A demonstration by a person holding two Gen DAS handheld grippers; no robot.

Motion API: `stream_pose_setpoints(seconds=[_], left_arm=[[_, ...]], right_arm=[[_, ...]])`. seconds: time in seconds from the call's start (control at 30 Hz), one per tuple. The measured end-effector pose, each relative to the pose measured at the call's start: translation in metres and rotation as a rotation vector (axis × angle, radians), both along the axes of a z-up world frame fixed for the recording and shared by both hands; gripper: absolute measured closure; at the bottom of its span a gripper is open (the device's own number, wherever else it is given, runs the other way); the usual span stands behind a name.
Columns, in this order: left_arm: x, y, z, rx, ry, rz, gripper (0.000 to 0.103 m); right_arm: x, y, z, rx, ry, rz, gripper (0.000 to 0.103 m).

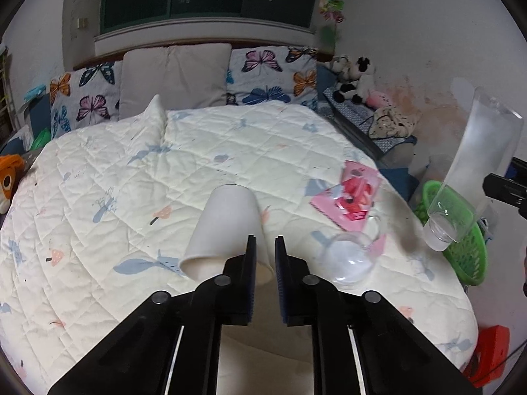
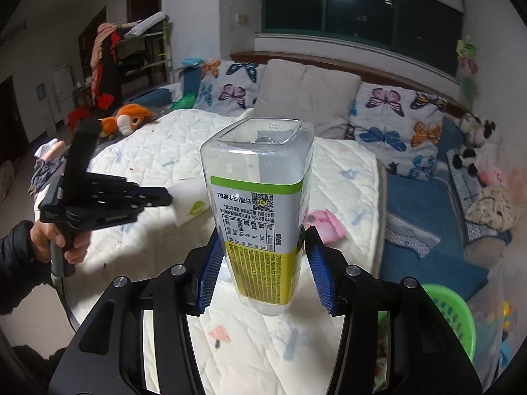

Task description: Collect trash

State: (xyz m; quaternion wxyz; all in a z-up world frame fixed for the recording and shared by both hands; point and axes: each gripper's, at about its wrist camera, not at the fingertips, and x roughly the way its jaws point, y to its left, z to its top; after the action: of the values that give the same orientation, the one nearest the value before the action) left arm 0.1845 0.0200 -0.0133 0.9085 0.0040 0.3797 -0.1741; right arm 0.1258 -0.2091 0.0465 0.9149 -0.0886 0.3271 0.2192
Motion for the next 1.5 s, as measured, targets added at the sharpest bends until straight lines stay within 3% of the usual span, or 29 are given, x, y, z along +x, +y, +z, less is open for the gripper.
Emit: stream_pose_setpoints(seconds=[0.23, 0.3, 0.33, 0.37, 0.43, 0.5, 0.57, 0.7, 1.1, 1.13, 1.2, 1.5], left_arm=[[-0.005, 0.002, -0.002, -0.022, 0.031, 0.003, 0.092], [-0.006, 0.003, -0.001, -0.017, 0.027, 0.005, 0.084], [-0.007, 0.005, -0.001, -0.023, 0.026, 0.007, 0.073], [-0.009, 0.007, 0.001, -0.021, 0.011, 0.014, 0.056], [-0.012, 0.009, 0.003, -0.007, -0.023, 0.035, 0.04], [-0.012, 0.01, 0.003, -0.012, -0.027, 0.029, 0.039], [-0.01, 0.01, 0.001, 0.007, -0.029, 0.046, 0.024], [-0.002, 0.009, -0.004, 0.03, -0.034, 0.044, 0.013], [0.042, -0.002, -0.041, 0.111, 0.047, 0.093, 0.01], [0.044, -0.002, -0.043, 0.113, 0.054, 0.095, 0.012], [0.048, -0.001, -0.047, 0.112, 0.071, 0.098, 0.028], [0.032, -0.004, -0.036, 0.108, 0.033, 0.086, 0.038]], right_arm=[[-0.011, -0.028, -0.007, 0.006, 0.011, -0.074, 0.053], [-0.013, -0.036, -0.008, 0.016, 0.013, -0.095, 0.053], [-0.014, -0.041, -0.009, 0.02, 0.015, -0.107, 0.053], [-0.015, -0.045, -0.01, 0.027, 0.019, -0.119, 0.053], [-0.018, -0.054, -0.013, 0.032, 0.023, -0.14, 0.053], [-0.019, -0.062, -0.015, 0.039, 0.028, -0.163, 0.053], [-0.022, -0.069, -0.015, 0.051, 0.029, -0.184, 0.053], [-0.029, -0.081, -0.015, 0.067, 0.023, -0.216, 0.053], [-0.037, -0.102, -0.023, 0.075, 0.046, -0.281, 0.053], [-0.037, -0.103, -0.023, 0.076, 0.047, -0.287, 0.053], [-0.039, -0.104, -0.024, 0.069, 0.045, -0.299, 0.053], [-0.048, -0.119, -0.025, 0.083, 0.049, -0.343, 0.053]])
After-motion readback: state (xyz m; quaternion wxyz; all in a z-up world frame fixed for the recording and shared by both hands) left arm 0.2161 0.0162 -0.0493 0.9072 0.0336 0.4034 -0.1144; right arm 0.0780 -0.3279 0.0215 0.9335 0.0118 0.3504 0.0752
